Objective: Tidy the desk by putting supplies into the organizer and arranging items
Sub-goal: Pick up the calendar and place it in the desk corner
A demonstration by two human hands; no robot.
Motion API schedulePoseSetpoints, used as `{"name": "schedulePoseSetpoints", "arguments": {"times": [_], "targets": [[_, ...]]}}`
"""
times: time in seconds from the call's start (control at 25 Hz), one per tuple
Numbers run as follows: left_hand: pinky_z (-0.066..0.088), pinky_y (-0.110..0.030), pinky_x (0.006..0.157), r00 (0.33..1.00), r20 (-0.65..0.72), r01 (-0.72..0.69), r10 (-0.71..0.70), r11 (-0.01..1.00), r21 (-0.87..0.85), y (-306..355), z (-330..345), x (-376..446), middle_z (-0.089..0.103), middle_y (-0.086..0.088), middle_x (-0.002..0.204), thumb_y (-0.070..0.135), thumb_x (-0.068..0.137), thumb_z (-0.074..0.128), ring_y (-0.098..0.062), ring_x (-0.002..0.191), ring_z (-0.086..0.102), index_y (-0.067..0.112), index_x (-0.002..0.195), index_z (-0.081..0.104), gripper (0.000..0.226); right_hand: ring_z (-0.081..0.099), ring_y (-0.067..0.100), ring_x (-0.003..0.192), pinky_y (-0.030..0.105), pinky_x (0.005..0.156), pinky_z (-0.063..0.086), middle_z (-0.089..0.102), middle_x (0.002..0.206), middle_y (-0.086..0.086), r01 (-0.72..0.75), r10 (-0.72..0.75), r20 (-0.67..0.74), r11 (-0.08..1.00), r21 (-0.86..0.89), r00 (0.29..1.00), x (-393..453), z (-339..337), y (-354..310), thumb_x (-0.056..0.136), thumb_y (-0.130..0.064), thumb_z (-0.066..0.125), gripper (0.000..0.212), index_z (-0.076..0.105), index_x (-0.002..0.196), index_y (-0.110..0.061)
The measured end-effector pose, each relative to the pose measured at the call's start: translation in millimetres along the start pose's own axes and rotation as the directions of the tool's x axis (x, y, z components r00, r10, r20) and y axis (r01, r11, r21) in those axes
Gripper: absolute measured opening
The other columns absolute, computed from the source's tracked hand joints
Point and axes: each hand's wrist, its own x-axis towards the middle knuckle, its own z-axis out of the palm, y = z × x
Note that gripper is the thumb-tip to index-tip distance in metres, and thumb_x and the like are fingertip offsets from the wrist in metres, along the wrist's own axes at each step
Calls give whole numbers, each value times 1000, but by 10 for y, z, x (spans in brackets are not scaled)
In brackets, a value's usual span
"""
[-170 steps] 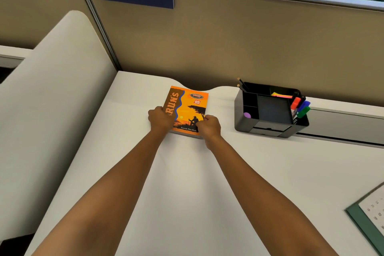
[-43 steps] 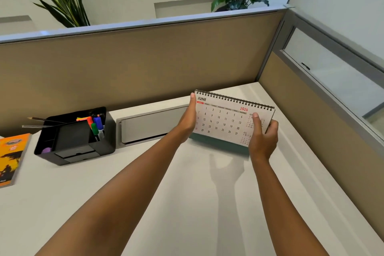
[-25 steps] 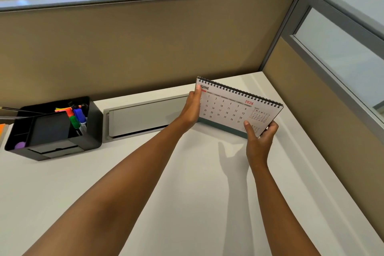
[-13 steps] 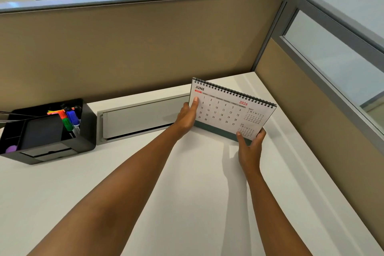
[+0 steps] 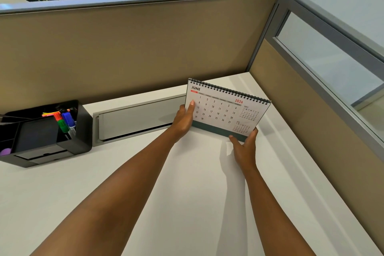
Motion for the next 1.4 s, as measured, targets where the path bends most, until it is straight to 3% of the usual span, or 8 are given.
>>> {"name": "schedulePoseSetpoints", "arguments": {"times": [0.24, 0.4, 0.56, 0.72, 0.96, 1.2, 1.4], "targets": [[37, -37, 93, 1000, 24, 15, -15, 1000, 3, -74, -88, 95, 52, -5, 133, 50, 103, 19, -26, 122, 46, 24, 139, 36, 48, 38, 20, 137, 29, 109, 34, 40, 149, 1, -20, 23, 61, 999, -43, 998, 66, -43, 59, 93, -2, 59, 63, 25, 143, -20], [36, -40, 101, 999, 32, 22, -21, 1000, -9, -114, -116, 111, 52, -3, 135, 53, 102, 17, -28, 128, 45, 27, 142, 37, 51, 37, 25, 136, 39, 113, 35, 44, 144, 4, -18, 23, 56, 994, -105, 998, 78, -67, 86, 90, -5, 63, 61, 31, 140, -18], [34, -47, 110, 1000, 19, 8, -8, 1000, 17, -63, -76, 41, 49, -3, 141, 62, 98, 18, -26, 131, 43, 29, 147, 30, 60, 36, 27, 131, 44, 112, 37, 49, 137, 6, 8, -14, -36, 986, -167, 999, 57, -47, 132, 91, -6, 61, 51, 38, 136, -14], [34, -57, 112, 999, -38, 6, -4, 999, 46, 4, -26, -20, 36, -4, 153, 82, 81, 21, -32, 139, 37, 37, 151, 17, 84, 41, 28, 128, 44, 110, 40, 50, 137, 4, 23, -36, -103, 992, -124, 994, 24, -18, 192, 93, -9, 59, 50, 37, 138, -16], [27, -59, 114, 991, -131, 5, 7, 996, 90, 87, -57, -163, 25, -5, 158, 69, 93, 24, -33, 143, 30, 34, 154, 10, 71, 45, 22, 130, 44, 112, 41, 47, 141, 1, 37, -48, -109, 994, -101, 993, -74, -6, 194, 92, -6, 60, 55, 35, 139, -19], [27, -50, 115, 997, -78, -1, 8, 995, 97, -49, 15, -365, 18, -6, 160, 56, 100, 28, -31, 145, 26, 27, 155, 9, 66, 37, 17, 140, 38, 118, 31, 38, 151, 2, 42, -52, -80, 993, -114, 995, -289, 40, 187, 90, -2, 59, 70, 24, 150, -15], [25, -53, 116, 998, -40, 50, -44, 988, 144, -206, 43, -470, 10, -5, 163, 59, 98, 30, -33, 147, 20, 30, 155, 7, 69, 34, 19, 142, 36, 119, 28, 36, 153, 3, 21, -29, -56, 991, -134, 998, -301, 5, 157, 90, -2, 60, 72, 23, 151, -13]]}}
